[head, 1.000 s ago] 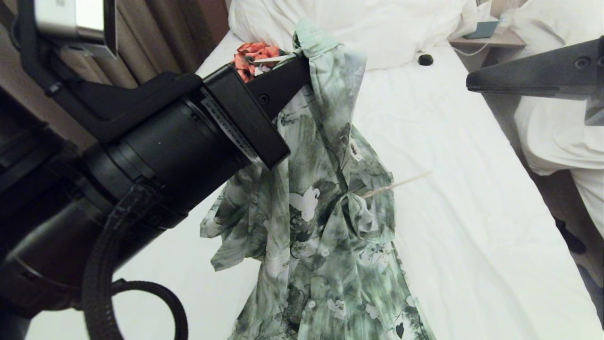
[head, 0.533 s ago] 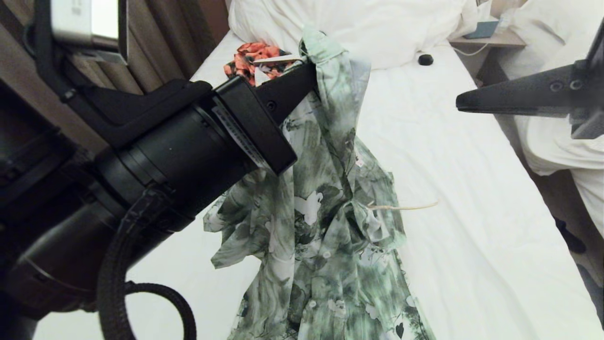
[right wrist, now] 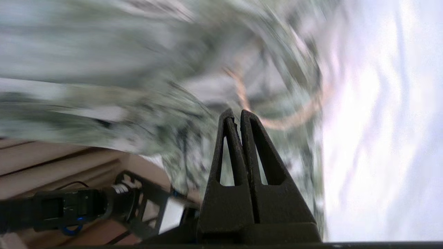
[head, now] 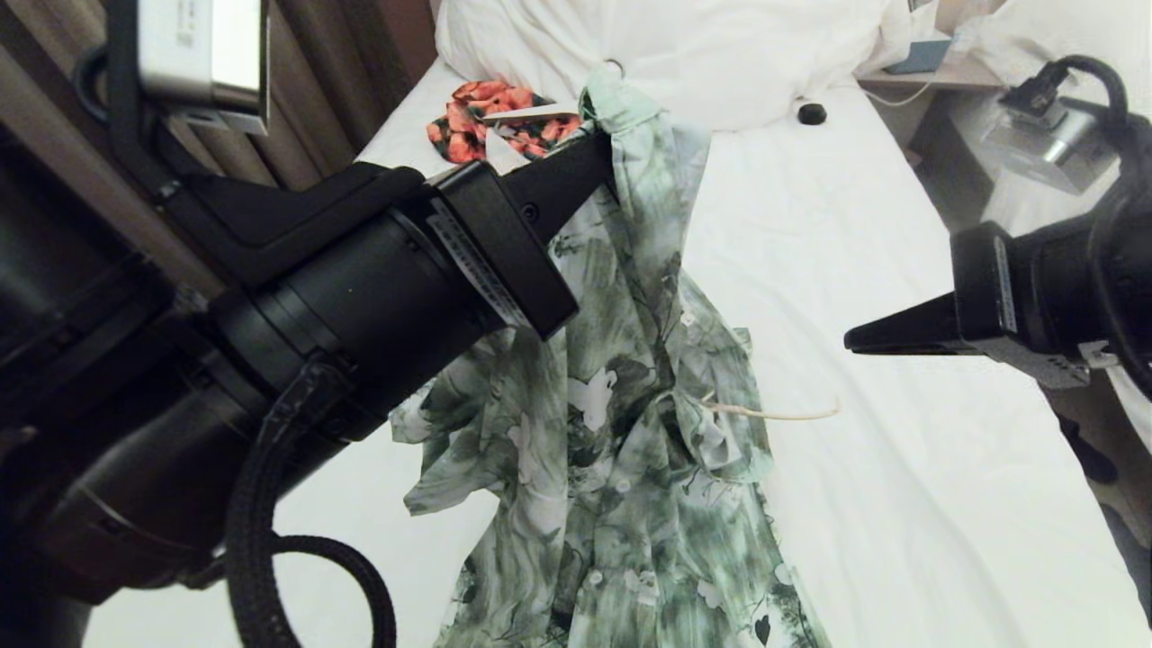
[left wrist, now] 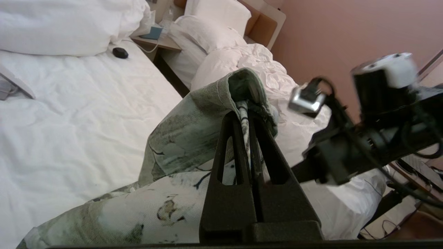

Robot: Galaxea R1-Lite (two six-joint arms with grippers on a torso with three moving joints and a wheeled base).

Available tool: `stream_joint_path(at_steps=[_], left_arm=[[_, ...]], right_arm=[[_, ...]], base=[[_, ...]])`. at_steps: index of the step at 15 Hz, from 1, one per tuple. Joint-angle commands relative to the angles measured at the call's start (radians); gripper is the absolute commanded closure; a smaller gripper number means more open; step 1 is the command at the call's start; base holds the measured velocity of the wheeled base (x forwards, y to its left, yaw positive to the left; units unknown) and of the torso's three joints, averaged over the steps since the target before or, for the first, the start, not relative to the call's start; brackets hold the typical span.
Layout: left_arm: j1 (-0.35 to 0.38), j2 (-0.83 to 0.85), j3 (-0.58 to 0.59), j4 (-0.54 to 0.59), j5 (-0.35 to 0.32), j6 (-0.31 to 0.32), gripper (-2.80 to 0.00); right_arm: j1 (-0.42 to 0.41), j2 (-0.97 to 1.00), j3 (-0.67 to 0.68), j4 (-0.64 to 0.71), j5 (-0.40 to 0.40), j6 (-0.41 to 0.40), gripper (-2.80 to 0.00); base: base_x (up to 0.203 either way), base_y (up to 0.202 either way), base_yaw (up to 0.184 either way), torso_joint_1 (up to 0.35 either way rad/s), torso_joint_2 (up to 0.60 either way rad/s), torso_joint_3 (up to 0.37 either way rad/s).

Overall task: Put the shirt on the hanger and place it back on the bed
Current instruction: Take the clothes hanger out of the clothes

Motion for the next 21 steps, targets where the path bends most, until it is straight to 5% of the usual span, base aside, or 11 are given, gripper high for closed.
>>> stream_joint_path(at_steps=[1, 2, 3, 15, 18, 21], left_arm=[[0.006, 0.005, 0.0, -0.005, 0.002, -0.001, 0.0], [0.006, 0.005, 0.0, -0.005, 0.002, -0.001, 0.0], [0.006, 0.006, -0.001, -0.005, 0.001, -0.001, 0.0], [0.022, 0.012, -0.003, -0.005, 0.001, -0.001, 0.0], [0.023, 0.012, -0.003, -0.005, 0.001, -0.001, 0.0], [0.023, 0.012, -0.003, -0.005, 0.001, -0.001, 0.0]], right_arm=[[-0.014, 0.027, 0.0, 0.036, 0.0, 0.015, 0.0], [-0.024, 0.033, 0.0, 0.066, 0.0, 0.018, 0.0], [-0.03, 0.037, 0.0, 0.079, 0.0, 0.018, -2.8], [-0.026, 0.042, 0.137, 0.039, 0.003, 0.159, -2.8], [-0.025, 0.01, 0.249, -0.11, 0.001, 0.181, -2.8], [-0.025, -0.034, 0.434, -0.437, 0.0, 0.195, -2.8]], base=[[0.0, 0.0, 0.0, 0.0, 0.0, 0.0], [0.0, 0.0, 0.0, 0.0, 0.0, 0.0], [0.0, 0.0, 0.0, 0.0, 0.0, 0.0], [0.0, 0.0, 0.0, 0.0, 0.0, 0.0], [0.0, 0.0, 0.0, 0.0, 0.0, 0.0], [0.0, 0.0, 0.0, 0.0, 0.0, 0.0]])
